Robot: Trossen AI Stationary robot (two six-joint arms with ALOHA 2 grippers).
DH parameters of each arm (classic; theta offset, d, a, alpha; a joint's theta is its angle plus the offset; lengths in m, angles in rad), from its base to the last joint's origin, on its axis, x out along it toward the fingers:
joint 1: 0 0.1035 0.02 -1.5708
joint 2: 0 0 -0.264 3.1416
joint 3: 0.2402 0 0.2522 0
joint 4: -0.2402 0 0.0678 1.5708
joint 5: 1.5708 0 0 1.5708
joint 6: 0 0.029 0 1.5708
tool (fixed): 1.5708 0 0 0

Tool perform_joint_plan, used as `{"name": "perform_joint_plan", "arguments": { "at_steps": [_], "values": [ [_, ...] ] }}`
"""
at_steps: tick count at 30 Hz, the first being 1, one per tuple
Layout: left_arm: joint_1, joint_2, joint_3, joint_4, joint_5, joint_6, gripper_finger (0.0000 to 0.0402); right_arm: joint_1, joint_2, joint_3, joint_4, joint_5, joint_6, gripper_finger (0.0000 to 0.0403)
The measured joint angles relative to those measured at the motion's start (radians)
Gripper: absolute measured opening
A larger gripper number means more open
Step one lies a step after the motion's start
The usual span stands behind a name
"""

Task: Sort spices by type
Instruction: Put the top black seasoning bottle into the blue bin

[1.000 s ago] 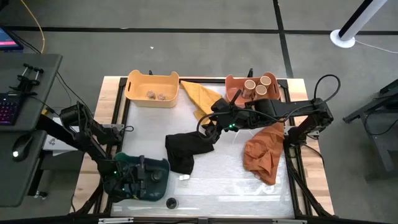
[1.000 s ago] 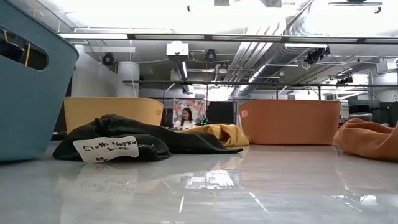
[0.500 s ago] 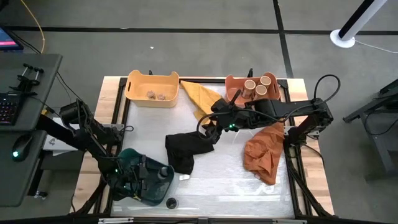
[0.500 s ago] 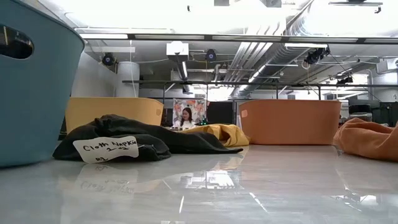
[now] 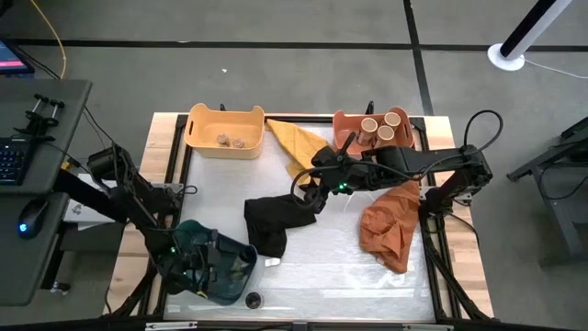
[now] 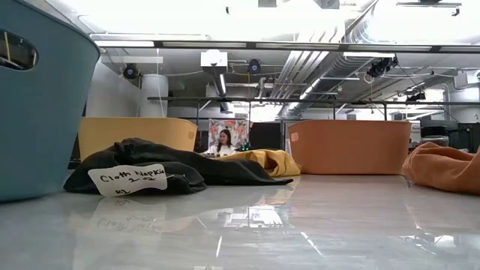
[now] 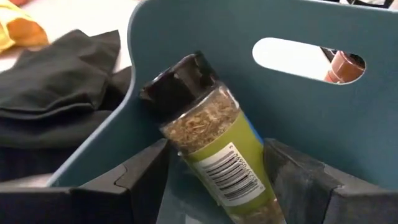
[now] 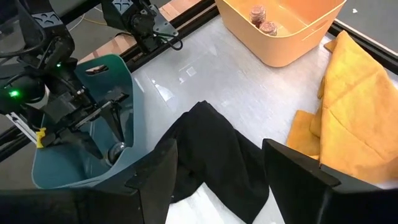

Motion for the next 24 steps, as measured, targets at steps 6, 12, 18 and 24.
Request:
{"name": "perform_joint_plan", "arguments": {
  "at_steps": [6, 12, 18, 24],
  "values": [
    [0.006, 0.0, 0.0, 0.026, 0.037, 0.025, 0.0246, 0.0, 0.0, 0.0, -0.001, 0.0, -0.015, 0.0229],
    [0.013, 0.0, 0.0, 0.021, 0.093, -0.018, 0.0246, 0.0, 0.0, 0.0, -0.008, 0.0, -0.015, 0.0229],
    [0.063, 0.0, 0.001, 0.012, 0.181, -0.061, 0.0246, 0.0, 0.0, 0.0, -0.015, 0.0, -0.015, 0.0229],
    [0.112, -0.036, 0.001, 0.013, 0.23, -0.13, 0.0246, 0.0, 0.0, 0.0, -0.016, 0.0, -0.016, 0.0229]
  ]
}}
